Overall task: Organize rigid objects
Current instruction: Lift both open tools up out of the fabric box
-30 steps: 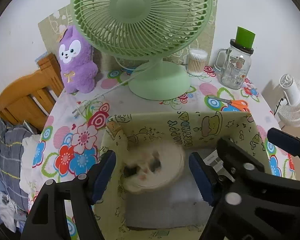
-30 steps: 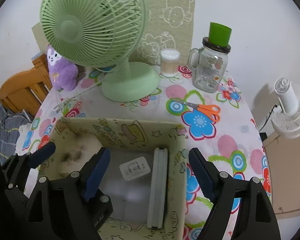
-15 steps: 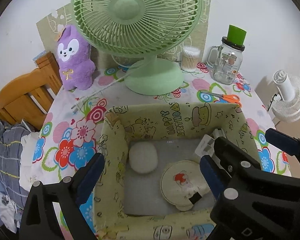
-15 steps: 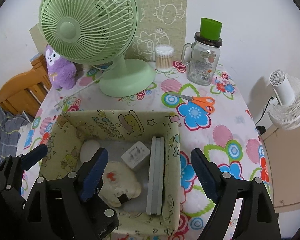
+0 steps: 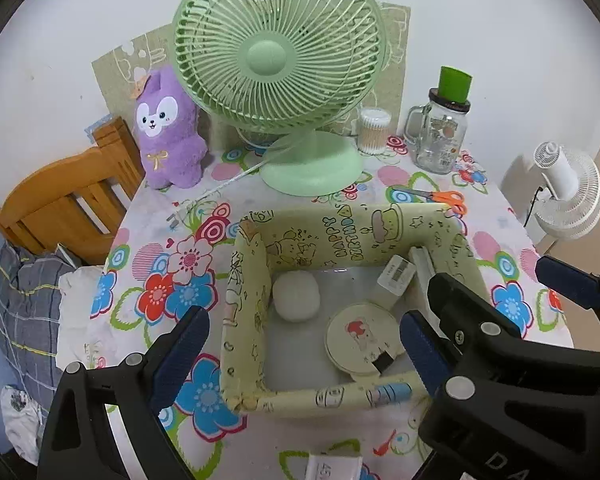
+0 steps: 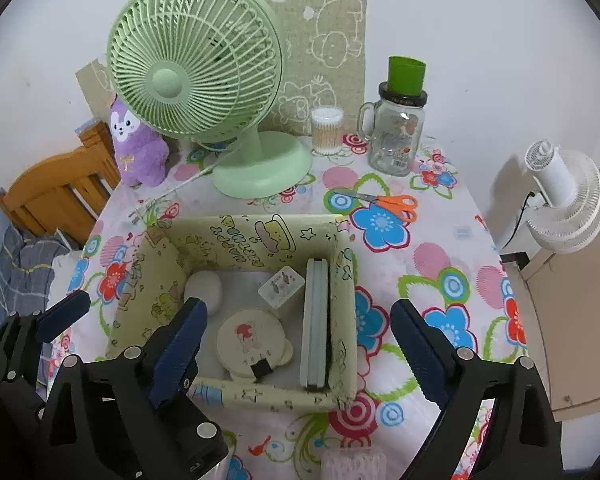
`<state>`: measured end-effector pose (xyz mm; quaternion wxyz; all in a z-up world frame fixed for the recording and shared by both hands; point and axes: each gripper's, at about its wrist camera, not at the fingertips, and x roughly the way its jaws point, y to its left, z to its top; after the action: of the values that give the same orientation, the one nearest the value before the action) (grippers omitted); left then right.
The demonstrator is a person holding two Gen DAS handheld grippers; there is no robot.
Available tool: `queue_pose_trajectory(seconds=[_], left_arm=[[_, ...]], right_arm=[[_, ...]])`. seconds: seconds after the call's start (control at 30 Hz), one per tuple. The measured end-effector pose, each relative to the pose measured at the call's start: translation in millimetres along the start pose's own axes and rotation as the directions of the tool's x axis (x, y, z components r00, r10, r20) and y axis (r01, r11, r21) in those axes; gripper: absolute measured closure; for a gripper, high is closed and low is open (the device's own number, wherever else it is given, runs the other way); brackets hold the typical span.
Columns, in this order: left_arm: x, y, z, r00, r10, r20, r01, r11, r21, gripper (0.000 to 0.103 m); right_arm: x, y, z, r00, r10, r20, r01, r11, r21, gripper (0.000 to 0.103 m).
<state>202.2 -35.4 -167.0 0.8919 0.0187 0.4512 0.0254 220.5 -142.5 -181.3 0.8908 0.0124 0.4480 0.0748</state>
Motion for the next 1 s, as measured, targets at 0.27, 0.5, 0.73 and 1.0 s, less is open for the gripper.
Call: queue_pose_trajectory(seconds=[0.27, 0.5, 0.73, 1.0], left_arm=[[-27, -5, -6, 1.000, -0.016, 0.019, 0.016, 1.000, 0.012, 0.004], [-48, -8, -11, 0.999, -0.031, 0.031, 0.030, 0.999, 0.022, 0.004], [-65, -9, -17, 0.999, -0.039, 0.034, 0.038, 0.999, 0.026, 0.004], [-82, -7, -26, 0.999, -0.036, 0.039, 0.035, 0.999, 0.028, 0.004]], right_arm=[[-26, -1, -7, 1.000, -0.001, 0.019, 0.001, 1.000, 0.002, 0.005], [-48, -1, -13, 0.999, 0.004, 0.032, -0.004, 1.000, 0.007, 0.005], [-66, -1, -20, 0.999, 0.014, 0.039, -0.014, 1.000, 0.005, 0.005], [-80, 5, -26, 0.999, 0.019, 0.026, -0.019, 1.000, -0.020, 0.005]])
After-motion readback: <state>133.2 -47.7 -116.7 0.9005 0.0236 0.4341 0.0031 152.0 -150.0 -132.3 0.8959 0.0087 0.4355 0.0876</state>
